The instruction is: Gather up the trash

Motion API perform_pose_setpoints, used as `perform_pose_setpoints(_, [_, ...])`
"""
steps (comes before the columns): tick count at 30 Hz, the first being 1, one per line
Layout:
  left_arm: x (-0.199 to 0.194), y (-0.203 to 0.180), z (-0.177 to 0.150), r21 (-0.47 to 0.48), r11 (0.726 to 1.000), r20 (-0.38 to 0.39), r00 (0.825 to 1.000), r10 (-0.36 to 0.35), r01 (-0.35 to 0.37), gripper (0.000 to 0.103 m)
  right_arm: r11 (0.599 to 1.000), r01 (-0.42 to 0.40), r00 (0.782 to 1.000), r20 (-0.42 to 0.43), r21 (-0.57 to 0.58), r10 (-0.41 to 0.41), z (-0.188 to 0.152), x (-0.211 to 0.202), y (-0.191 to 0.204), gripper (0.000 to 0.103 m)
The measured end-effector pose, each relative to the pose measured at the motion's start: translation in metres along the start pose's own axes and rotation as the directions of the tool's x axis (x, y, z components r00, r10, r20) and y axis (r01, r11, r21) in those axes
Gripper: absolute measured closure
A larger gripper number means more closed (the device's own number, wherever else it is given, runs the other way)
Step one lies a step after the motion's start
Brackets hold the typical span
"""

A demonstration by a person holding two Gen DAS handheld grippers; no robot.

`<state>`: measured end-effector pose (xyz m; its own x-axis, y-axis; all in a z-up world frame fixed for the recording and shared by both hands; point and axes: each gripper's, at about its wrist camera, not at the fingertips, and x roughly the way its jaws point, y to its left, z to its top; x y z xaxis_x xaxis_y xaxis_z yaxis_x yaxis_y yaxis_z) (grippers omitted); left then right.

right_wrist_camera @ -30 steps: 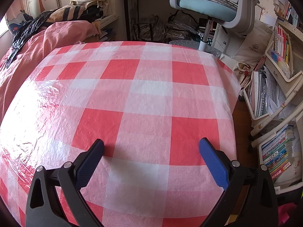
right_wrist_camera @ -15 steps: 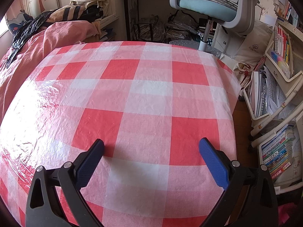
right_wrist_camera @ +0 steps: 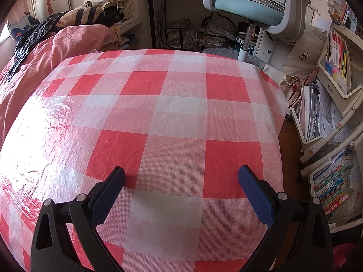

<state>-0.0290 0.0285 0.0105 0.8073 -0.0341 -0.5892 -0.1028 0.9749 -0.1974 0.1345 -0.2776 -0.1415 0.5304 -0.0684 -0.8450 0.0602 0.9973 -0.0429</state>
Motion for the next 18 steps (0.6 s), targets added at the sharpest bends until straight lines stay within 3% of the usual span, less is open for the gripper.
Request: perform_pose_setpoints(18, [0.021, -0.018, -0.013, 0.087, 0.996, -0.098, 0.995, 0.008, 0.001, 0.007, 1.0, 0.0, 1.0, 0.001, 0.0, 0.0, 0.0, 0.0, 0.0, 0.007])
